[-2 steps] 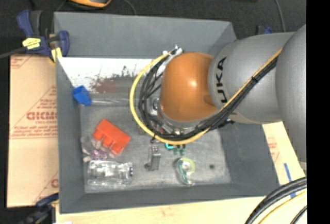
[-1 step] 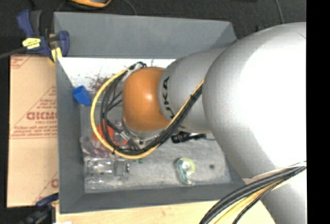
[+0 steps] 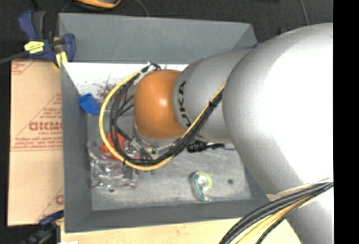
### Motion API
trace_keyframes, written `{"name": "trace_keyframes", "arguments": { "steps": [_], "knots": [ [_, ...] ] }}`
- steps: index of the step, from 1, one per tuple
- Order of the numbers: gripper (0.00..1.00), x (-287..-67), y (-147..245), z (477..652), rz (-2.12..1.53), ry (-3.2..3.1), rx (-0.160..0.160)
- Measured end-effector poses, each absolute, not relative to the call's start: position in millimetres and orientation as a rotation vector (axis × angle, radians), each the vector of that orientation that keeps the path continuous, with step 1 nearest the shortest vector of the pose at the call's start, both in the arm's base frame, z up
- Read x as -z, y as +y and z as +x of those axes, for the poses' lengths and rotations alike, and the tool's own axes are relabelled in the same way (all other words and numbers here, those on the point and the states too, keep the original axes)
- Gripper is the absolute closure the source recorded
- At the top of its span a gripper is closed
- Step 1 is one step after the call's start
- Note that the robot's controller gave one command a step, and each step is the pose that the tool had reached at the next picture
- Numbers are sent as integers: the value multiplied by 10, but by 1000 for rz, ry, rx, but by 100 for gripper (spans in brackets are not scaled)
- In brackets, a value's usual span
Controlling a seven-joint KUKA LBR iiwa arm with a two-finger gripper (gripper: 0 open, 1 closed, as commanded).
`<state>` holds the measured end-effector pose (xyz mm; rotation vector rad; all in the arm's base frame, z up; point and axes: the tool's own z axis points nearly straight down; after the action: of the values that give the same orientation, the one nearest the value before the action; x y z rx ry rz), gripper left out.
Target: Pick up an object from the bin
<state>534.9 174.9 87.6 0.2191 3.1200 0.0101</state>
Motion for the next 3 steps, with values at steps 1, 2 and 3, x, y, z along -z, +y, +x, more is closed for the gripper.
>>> {"name": "trace_keyframes", "arguments": {
  "steps": [1,2,3],
  "knots": [
    [100,-1914,1677,5045,203,3127,-6],
    [0,-1867,1675,5038,205,3133,-2],
    [0,-849,1773,5715,200,3130,0]
  ]
}}
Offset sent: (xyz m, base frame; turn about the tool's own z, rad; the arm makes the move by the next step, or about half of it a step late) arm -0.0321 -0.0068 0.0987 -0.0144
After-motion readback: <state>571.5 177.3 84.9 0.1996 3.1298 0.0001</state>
